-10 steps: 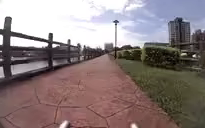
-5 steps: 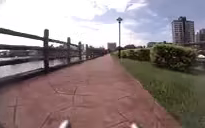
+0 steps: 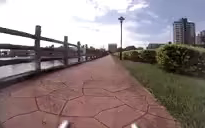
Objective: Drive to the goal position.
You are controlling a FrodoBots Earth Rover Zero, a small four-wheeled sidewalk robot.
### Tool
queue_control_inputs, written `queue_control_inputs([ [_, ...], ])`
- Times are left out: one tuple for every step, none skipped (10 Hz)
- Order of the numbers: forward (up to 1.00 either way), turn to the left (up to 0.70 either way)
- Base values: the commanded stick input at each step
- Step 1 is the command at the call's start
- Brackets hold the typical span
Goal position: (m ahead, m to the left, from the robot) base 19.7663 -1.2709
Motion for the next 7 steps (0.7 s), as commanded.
queue_control_inputs([
  [1.00, 0.00],
  [1.00, 0.00],
  [1.00, 0.00],
  [1.00, 0.00],
  [1.00, 0.00],
  [1.00, 0.00],
  [1.00, 0.00],
])
